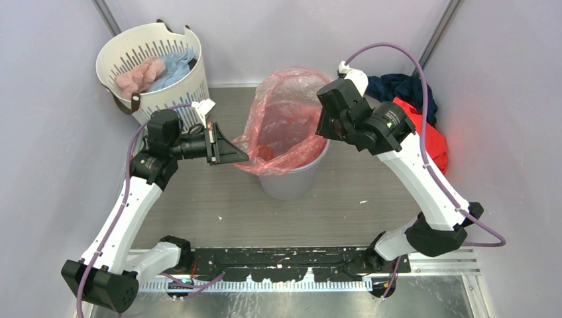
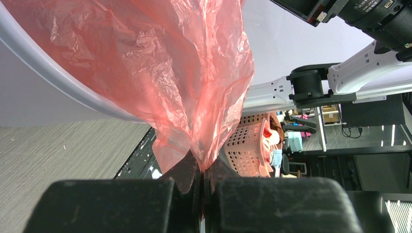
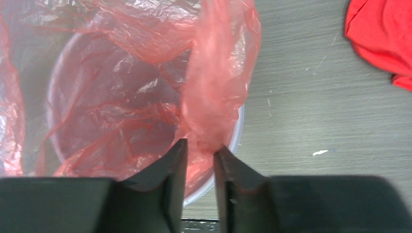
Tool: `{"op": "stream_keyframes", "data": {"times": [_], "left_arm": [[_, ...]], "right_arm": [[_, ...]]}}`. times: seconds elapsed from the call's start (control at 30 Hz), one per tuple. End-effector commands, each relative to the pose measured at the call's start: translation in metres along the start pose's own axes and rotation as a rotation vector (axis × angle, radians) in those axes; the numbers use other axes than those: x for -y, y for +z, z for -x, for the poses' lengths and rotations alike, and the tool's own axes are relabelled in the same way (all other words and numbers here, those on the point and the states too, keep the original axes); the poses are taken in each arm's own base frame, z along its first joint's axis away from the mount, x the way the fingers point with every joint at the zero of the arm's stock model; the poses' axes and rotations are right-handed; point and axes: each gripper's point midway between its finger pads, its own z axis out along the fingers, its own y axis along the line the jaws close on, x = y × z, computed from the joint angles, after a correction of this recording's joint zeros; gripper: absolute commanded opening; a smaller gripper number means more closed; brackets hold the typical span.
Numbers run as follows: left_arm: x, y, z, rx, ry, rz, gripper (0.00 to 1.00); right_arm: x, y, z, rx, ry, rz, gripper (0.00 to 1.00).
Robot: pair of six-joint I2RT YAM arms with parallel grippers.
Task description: Put the trash bags into the trash bin
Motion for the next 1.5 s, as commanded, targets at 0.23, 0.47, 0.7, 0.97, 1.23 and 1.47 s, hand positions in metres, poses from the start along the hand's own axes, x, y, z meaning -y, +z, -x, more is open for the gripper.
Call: {"op": "stream_keyframes", "data": {"times": [0.23, 0.47, 0.7, 0.97, 1.23, 1.47], "left_arm": [[0.014, -0.006, 0.000, 0.008, 0.069, -0.020, 0.00], [0.008, -0.008, 0.003, 0.030, 0.069, 0.032, 0.00], [0.006, -0.010, 0.002, 0.048, 0.060, 0.057, 0.00], [0.013, -0.017, -0.003, 0.058, 0.059, 0.069, 0.00], [0.002, -0.021, -0.007, 0.072, 0.053, 0.132, 0.00], [-0.009, -0.026, 0.012, 0.199, 0.109, 0.220, 0.00]], "right_arm": [[0.008, -0.018, 0.013, 0.075, 0.084, 0.043, 0.01], [0.021, -0.027, -0.013, 0.036, 0.109, 0.090, 0.01], [0.036, -0.034, -0.036, 0.004, 0.124, 0.109, 0.01], [0.038, -0.022, -0.072, -0.075, 0.126, 0.141, 0.01], [0.041, -0.023, -0.086, -0.100, 0.130, 0.159, 0.01], [0.050, -0.022, -0.102, -0.130, 0.134, 0.153, 0.01]]}}
